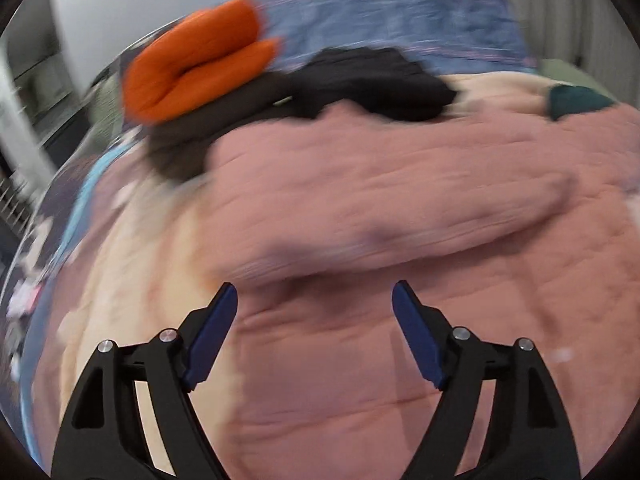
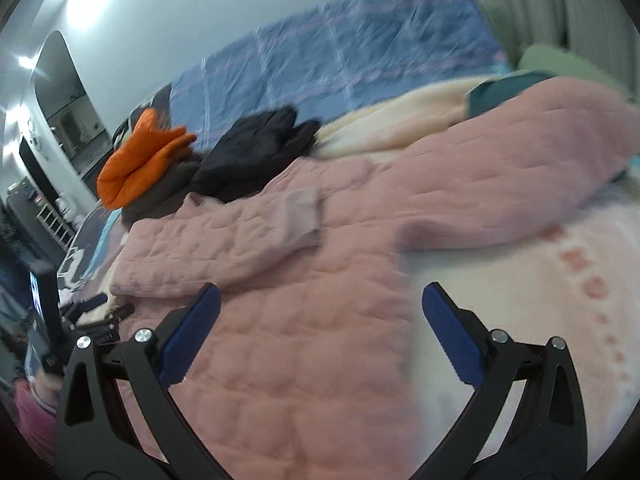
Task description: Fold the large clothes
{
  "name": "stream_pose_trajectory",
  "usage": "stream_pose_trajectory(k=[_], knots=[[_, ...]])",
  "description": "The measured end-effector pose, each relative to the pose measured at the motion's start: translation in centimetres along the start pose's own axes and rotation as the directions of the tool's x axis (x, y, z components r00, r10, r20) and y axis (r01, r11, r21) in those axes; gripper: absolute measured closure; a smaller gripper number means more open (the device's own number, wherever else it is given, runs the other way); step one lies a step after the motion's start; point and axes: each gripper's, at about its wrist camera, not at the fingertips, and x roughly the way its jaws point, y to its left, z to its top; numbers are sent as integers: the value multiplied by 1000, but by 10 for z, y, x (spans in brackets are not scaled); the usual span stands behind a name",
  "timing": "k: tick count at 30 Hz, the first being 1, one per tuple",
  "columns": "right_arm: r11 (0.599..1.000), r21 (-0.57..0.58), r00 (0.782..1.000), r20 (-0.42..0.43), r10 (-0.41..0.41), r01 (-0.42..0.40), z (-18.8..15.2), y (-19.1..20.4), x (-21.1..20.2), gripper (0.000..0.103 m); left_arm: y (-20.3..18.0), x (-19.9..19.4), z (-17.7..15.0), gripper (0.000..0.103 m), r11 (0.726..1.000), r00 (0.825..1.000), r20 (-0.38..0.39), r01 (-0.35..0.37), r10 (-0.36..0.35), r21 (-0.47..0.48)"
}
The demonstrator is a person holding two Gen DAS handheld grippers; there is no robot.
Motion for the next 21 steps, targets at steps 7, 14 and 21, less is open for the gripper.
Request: stream_pose_trajectory(k=[7,14,21], knots=[[998,23,988,-138,63,-61,34,31,93,2,65,40,4,19,974,995,-85,22,-42,-226],[999,-3,962,-270,31,-33,44,42,148,87,76,53,9,18,950,991,-72,84,-110,-302],[999,-30,997,74,24,-22,90,49,57,89,67,44,7,18,954,991,-39,112,-127,-277]])
